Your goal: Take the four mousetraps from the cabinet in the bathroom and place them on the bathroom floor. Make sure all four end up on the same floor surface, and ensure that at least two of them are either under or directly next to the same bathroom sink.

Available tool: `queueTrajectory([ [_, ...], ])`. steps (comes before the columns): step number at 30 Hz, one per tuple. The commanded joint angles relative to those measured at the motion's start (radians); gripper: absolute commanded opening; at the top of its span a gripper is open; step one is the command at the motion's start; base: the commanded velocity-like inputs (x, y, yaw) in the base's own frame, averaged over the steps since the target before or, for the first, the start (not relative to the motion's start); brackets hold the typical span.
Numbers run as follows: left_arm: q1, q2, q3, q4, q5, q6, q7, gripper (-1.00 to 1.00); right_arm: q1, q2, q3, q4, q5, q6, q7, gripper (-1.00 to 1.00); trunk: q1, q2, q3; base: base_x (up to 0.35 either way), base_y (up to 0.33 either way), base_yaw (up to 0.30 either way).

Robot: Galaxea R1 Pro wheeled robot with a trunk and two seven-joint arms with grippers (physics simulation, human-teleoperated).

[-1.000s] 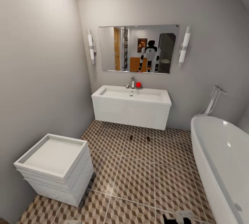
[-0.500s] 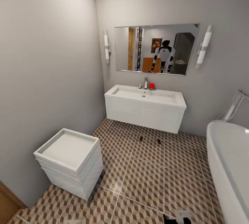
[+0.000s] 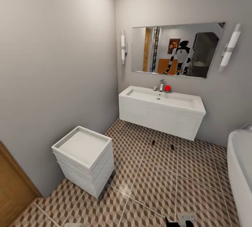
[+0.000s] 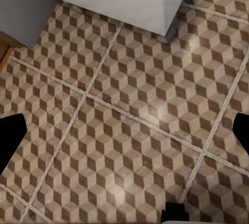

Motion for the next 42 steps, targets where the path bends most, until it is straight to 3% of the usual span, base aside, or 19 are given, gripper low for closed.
queueTrajectory([
  [1, -0.001, -0.001, -0.008, 0.003, 0.004, -0.004, 0.002, 1.0, -0.001, 0.0, 0.009, 0.0, -0.006, -0.002, -0.003, 1.0, 0.001, -0.002, -0.002, 0.0, 0.0, 0.255],
  [42, -0.001, -0.001, -0.008, 0.003, 0.004, -0.004, 0.002, 1.0, -0.001, 0.0, 0.009, 0.0, -0.006, -0.002, -0.003, 1.0, 0.001, -0.002, -0.002, 0.0, 0.0, 0.255],
])
